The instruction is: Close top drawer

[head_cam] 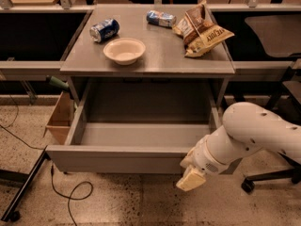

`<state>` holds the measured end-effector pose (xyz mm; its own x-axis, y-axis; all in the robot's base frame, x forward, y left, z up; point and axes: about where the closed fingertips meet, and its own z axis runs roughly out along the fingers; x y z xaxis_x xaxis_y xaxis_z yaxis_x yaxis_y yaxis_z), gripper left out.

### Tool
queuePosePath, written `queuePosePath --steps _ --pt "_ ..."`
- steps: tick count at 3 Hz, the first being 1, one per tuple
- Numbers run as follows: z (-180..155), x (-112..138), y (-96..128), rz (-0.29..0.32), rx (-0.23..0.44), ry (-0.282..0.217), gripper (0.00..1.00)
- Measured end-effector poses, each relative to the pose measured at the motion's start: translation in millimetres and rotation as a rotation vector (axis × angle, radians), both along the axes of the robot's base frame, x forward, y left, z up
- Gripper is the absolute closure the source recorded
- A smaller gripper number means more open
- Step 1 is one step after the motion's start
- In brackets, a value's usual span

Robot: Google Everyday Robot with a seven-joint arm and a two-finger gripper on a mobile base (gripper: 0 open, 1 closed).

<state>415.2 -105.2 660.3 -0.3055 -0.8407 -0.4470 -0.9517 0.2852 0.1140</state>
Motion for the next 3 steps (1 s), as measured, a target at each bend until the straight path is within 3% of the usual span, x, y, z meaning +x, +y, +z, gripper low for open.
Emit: queuePosePath --steps 1,2,3 --pt "2 14 7 0.006 0.001 -0.013 0.0" --pt "-3 29 8 0.003 -0.007 -0.012 0.0" --pt "7 60 26 0.03 0.002 -0.045 0.0"
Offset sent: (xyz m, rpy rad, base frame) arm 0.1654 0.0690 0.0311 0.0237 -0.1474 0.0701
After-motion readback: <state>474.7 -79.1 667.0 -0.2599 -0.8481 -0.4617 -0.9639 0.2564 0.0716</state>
